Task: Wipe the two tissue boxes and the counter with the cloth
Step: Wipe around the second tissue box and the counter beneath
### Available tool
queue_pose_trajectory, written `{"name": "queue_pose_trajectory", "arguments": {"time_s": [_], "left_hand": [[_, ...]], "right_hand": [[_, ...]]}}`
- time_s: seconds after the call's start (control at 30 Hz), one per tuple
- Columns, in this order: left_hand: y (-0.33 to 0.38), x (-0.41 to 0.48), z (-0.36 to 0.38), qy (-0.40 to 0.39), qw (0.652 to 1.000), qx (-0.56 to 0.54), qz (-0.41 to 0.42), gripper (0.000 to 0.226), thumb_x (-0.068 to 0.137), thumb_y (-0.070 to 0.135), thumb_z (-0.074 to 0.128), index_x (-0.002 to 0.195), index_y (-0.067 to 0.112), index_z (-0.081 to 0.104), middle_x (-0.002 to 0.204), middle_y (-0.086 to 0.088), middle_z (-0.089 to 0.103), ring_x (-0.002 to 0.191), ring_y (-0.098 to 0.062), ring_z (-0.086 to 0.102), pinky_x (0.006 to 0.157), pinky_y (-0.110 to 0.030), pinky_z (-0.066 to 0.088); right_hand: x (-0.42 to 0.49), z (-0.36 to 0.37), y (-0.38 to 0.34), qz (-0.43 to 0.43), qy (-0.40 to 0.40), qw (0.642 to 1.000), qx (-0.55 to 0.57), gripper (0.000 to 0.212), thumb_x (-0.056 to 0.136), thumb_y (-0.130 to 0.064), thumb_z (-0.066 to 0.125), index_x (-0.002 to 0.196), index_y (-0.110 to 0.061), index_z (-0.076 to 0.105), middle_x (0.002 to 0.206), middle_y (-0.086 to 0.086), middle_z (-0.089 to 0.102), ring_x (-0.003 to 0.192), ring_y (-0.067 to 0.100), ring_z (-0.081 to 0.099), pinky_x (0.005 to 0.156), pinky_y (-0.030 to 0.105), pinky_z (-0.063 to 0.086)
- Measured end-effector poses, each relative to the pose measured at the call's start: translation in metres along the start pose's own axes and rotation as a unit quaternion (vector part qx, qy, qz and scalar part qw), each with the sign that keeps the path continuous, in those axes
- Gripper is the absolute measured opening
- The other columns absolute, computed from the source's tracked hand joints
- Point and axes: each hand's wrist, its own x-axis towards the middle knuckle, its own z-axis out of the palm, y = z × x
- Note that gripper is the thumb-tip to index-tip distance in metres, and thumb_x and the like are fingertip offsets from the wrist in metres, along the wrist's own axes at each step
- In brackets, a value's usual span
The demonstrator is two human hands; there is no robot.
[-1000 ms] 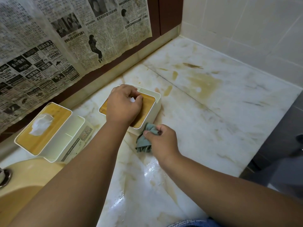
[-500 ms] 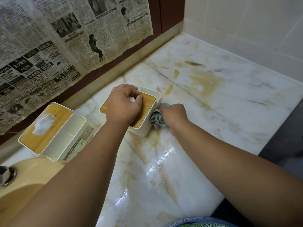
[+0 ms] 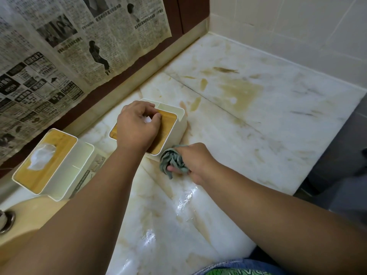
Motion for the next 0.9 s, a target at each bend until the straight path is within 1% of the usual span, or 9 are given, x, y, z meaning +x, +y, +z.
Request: {"name": "queue_pose_trajectory", "arguments": {"time_s": [0.13, 0.27, 0.37, 0.47, 0.6, 0.67, 0.77, 0.8, 0.9], "left_hand": [[-0.001, 0.001, 0.000, 0.002, 1.000, 0.004, 0.003, 0.007, 0.077, 0.033, 0.065, 0.078, 0.029, 0.071, 0.103, 0.013, 0.071, 0.104, -0.016, 0.064, 0.097, -0.040, 0.048], [-0.002, 0.001, 0.000, 0.003, 1.000, 0.007, 0.010, 0.010, 0.077, 0.031, 0.066, 0.079, 0.025, 0.073, 0.102, 0.013, 0.071, 0.104, -0.015, 0.063, 0.097, -0.039, 0.047], [-0.003, 0.001, 0.000, 0.002, 1.000, 0.004, 0.011, 0.010, 0.077, 0.032, 0.065, 0.078, 0.026, 0.072, 0.103, 0.014, 0.070, 0.104, -0.015, 0.063, 0.097, -0.038, 0.047], [-0.004, 0.001, 0.000, 0.003, 1.000, 0.000, 0.012, 0.007, 0.077, 0.033, 0.065, 0.077, 0.029, 0.071, 0.102, 0.014, 0.070, 0.104, -0.015, 0.063, 0.096, -0.038, 0.047], [-0.003, 0.001, 0.001, 0.007, 1.000, -0.010, 0.014, 0.003, 0.077, 0.031, 0.066, 0.076, 0.032, 0.069, 0.101, 0.014, 0.070, 0.104, -0.015, 0.063, 0.096, -0.040, 0.047], [-0.003, 0.002, 0.001, 0.007, 1.000, -0.009, 0.010, 0.003, 0.076, 0.032, 0.066, 0.075, 0.033, 0.068, 0.101, 0.015, 0.069, 0.105, -0.015, 0.063, 0.096, -0.040, 0.048], [-0.003, 0.002, 0.001, 0.005, 1.000, -0.005, 0.004, 0.004, 0.076, 0.032, 0.066, 0.076, 0.033, 0.069, 0.100, 0.019, 0.068, 0.106, -0.015, 0.064, 0.097, -0.041, 0.048], [-0.003, 0.002, 0.001, 0.005, 1.000, -0.004, 0.004, 0.004, 0.077, 0.032, 0.066, 0.076, 0.033, 0.069, 0.100, 0.020, 0.067, 0.105, -0.015, 0.064, 0.097, -0.041, 0.048], [-0.003, 0.002, 0.001, 0.005, 1.000, 0.002, 0.010, 0.004, 0.077, 0.032, 0.066, 0.076, 0.031, 0.070, 0.100, 0.018, 0.068, 0.104, -0.014, 0.064, 0.096, -0.041, 0.049]], "right_hand": [[-0.008, 0.007, 0.010, 0.055, -0.024, 0.998, -0.017, 0.017, 0.092, 0.002, 0.058, 0.101, 0.009, 0.071, 0.079, 0.020, 0.068, 0.044, 0.028, 0.066, 0.041, 0.026, 0.055], [-0.005, 0.008, 0.011, 0.063, -0.034, 0.997, -0.041, 0.018, 0.094, 0.004, 0.052, 0.098, 0.011, 0.069, 0.083, 0.025, 0.069, 0.043, 0.031, 0.065, 0.040, 0.029, 0.056], [0.001, 0.005, 0.002, 0.016, -0.015, 0.998, -0.064, 0.017, 0.088, -0.001, 0.057, 0.092, 0.010, 0.069, 0.087, 0.033, 0.071, 0.055, 0.037, 0.067, 0.056, 0.043, 0.062], [0.008, 0.000, -0.019, -0.049, 0.008, 0.997, -0.056, 0.013, 0.090, -0.005, 0.064, 0.097, 0.006, 0.067, 0.096, 0.030, 0.070, 0.054, 0.034, 0.068, 0.047, 0.033, 0.057], [0.020, -0.011, -0.058, -0.098, 0.045, 0.994, -0.018, 0.010, 0.093, -0.004, 0.063, 0.092, 0.005, 0.069, 0.086, 0.024, 0.068, 0.054, 0.031, 0.068, 0.042, 0.028, 0.055], [0.031, -0.017, -0.070, -0.113, 0.067, 0.991, 0.001, 0.014, 0.090, -0.002, 0.063, 0.094, 0.009, 0.071, 0.087, 0.028, 0.070, 0.052, 0.029, 0.067, 0.048, 0.029, 0.057], [0.043, -0.017, -0.072, -0.114, 0.088, 0.989, -0.015, 0.023, 0.081, 0.004, 0.068, 0.102, 0.013, 0.069, 0.085, 0.026, 0.070, 0.062, 0.031, 0.066, 0.071, 0.045, 0.064], [0.044, -0.015, -0.069, -0.111, 0.093, 0.989, -0.013, 0.021, 0.081, 0.005, 0.069, 0.101, 0.013, 0.069, 0.083, 0.023, 0.068, 0.063, 0.031, 0.066, 0.071, 0.046, 0.064], [0.030, -0.007, -0.046, -0.077, 0.085, 0.993, 0.010, 0.013, 0.089, 0.002, 0.064, 0.099, 0.008, 0.068, 0.086, 0.025, 0.068, 0.055, 0.031, 0.065, 0.043, 0.033, 0.057]]}}
